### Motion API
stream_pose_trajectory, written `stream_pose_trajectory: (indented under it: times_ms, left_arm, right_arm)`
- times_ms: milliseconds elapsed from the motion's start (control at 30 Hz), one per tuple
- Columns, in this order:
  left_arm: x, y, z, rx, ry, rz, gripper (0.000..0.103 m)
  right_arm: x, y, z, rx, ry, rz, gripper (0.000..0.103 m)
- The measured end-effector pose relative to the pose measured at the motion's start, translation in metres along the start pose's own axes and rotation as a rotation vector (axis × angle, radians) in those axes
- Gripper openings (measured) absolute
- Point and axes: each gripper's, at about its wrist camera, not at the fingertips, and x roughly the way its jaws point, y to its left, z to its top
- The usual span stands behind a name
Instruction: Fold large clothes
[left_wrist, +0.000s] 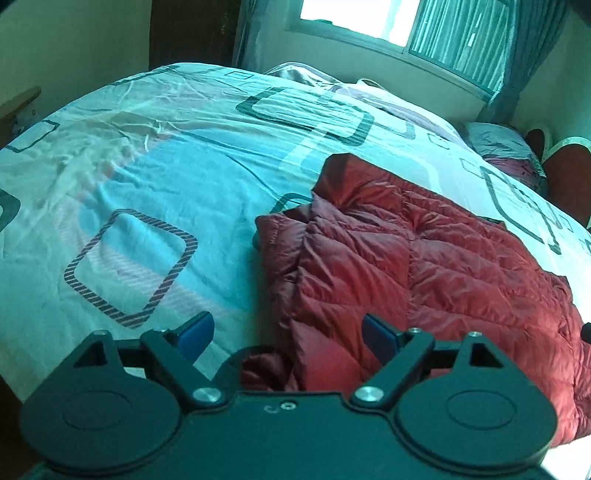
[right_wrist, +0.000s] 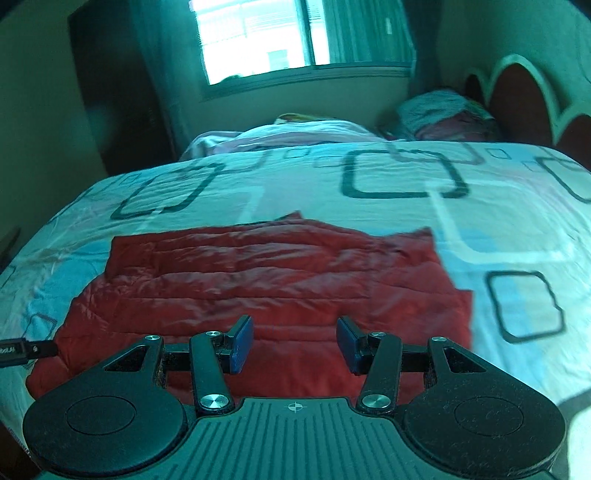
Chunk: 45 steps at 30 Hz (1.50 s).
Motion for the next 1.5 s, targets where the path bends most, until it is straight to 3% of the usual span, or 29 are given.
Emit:
stream_pose_trajectory:
  times_ms: [167,400,500,633,800,967,1100,1200,1300,1500]
  left_arm:
    - [0.018,0.006,0.009,-0.009,0.030,-0.011,0.090]
    - [0.050,0.016,0.019,-0.068,0.095,-0.087,0.089]
    - [0.062,0.023,0.015,-0.106,0.126,-0.165,0.074]
    - [0.063,0.015,0.014,-0.092,0.133,-0.224,0.033]
    - [0.054,0.011,0.020,-0.122,0.131,-0.253,0.012]
    - [0.015,-0.001,0.039,-0.098,0.061,-0.330,0.009]
    - [-0.019,-0.034,0.053,-0.020,0.019,-0.398,0.008]
    - [-0.033,-0.063,0.058,0.020,0.009,-0.442,0.008]
    - [-0.042,-0.091,0.060,0.076,0.001,-0.480,0.008]
    - [-0.044,-0.150,0.047,0.167,0.016,-0.550,0.008]
  right_arm:
    - [0.035,0.016,0.007,-0.035,0.026,0.011,0.050]
    - [0.075,0.042,0.014,-0.112,0.042,-0.001,0.050]
    - [0.103,0.049,0.000,-0.194,0.105,-0.066,0.050]
    - [0.129,0.051,-0.020,-0.247,0.128,-0.096,0.049]
    - [0.133,0.040,-0.021,-0.232,0.129,-0.077,0.049]
    - [0.128,0.039,-0.019,-0.222,0.123,-0.073,0.050]
    - [0.121,0.037,-0.008,-0.175,0.114,-0.054,0.050]
    - [0.088,0.022,0.002,-0.134,0.037,-0.046,0.050]
    - [0.048,-0.003,-0.002,-0.148,-0.010,-0.106,0.050]
    - [-0.004,-0.063,-0.026,-0.075,-0.006,-0.242,0.050]
